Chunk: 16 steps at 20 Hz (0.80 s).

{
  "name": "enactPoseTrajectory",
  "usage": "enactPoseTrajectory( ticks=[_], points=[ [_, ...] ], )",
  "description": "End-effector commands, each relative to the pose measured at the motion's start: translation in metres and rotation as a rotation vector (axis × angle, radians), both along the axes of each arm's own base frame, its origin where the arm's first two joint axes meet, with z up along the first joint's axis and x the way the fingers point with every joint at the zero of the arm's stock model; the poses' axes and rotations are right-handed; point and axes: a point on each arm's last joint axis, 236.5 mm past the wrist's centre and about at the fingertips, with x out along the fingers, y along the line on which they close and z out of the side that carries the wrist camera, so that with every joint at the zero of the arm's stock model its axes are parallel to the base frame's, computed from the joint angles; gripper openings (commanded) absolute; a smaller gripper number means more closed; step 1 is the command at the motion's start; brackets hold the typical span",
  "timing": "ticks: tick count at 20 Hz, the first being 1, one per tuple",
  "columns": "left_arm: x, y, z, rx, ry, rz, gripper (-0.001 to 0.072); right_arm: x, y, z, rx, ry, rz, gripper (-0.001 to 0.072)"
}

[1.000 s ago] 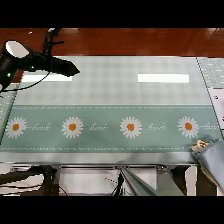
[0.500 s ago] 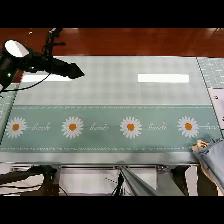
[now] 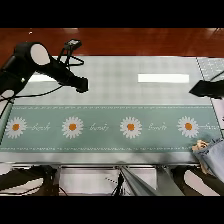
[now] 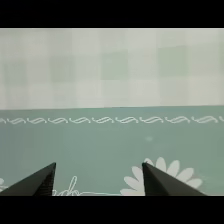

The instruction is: Fold the shirts.

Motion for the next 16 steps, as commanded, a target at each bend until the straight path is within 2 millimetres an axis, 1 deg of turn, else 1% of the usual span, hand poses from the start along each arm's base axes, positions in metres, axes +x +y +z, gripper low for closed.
enactPoseTrajectory(
  ticks=[1, 3, 5, 16],
  points=[
    [0.001, 0.014, -0.002, 0.131, -0.028, 0.105, 0.0714, 0.015, 0.038, -0.033, -0.159, 0.055, 0.222, 0.0614],
    [0.000, 0.012, -0.002, 0.132, -0.028, 0.100, 0.0712, 0.019, 0.048, -0.034, -0.185, 0.041, 0.263, 0.0613],
    [0.000, 0.012, -0.002, 0.131, -0.028, 0.100, 0.0712, 0.019, 0.053, -0.034, -0.178, 0.039, 0.272, 0.0612],
    [0.001, 0.012, -0.003, 0.132, -0.027, 0.099, 0.0712, 0.019, 0.052, -0.034, -0.181, 0.039, 0.270, 0.0612]
  ],
)
